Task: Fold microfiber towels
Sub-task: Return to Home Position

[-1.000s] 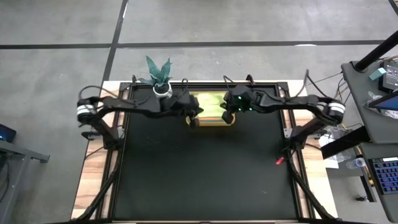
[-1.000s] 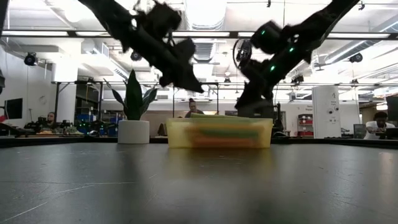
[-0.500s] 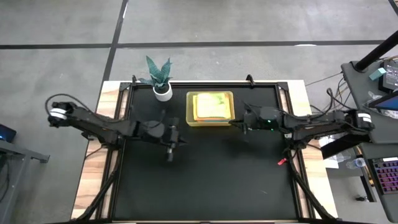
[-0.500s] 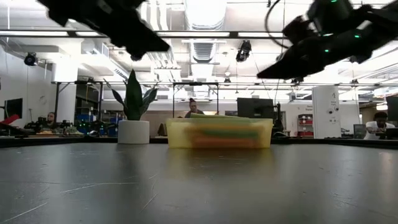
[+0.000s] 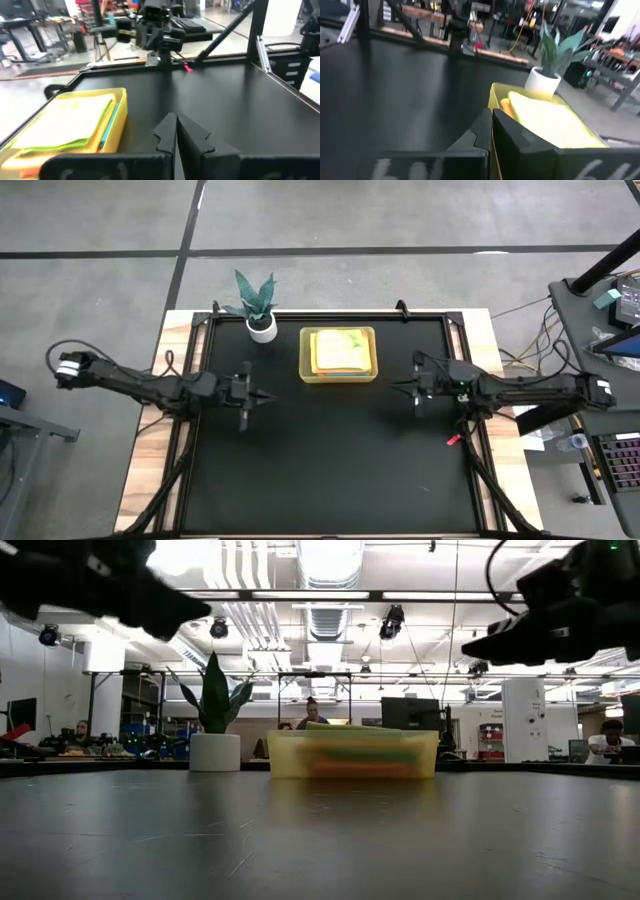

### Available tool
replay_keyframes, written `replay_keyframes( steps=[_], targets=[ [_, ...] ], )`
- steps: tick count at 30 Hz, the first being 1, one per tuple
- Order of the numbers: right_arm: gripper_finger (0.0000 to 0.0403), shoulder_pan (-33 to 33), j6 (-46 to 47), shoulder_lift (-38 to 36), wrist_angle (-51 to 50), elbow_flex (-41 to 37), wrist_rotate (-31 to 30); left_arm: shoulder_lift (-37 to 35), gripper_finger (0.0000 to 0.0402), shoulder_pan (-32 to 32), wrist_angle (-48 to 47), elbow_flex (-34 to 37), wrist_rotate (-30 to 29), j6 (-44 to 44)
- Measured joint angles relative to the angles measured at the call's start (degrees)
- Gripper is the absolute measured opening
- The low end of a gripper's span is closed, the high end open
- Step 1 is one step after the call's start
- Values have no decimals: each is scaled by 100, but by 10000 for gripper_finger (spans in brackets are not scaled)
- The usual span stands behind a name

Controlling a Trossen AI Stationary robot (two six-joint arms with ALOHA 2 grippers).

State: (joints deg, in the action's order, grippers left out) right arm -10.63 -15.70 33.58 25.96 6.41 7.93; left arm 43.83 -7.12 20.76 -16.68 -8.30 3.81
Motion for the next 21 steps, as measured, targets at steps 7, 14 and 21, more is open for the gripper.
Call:
replay_keyframes(
  steps=[7,14,21],
  targets=[
    [8,0,-88,-1175,7,-412,149,-957,0,1,1132,1102,-19,10],
    [8,0,-600,-1867,-351,-498,156,-1573,0,1,1336,1617,-125,1],
    [8,0,-838,-2252,-469,-502,163,-1754,0,3,1372,1619,-275,300]
  ],
)
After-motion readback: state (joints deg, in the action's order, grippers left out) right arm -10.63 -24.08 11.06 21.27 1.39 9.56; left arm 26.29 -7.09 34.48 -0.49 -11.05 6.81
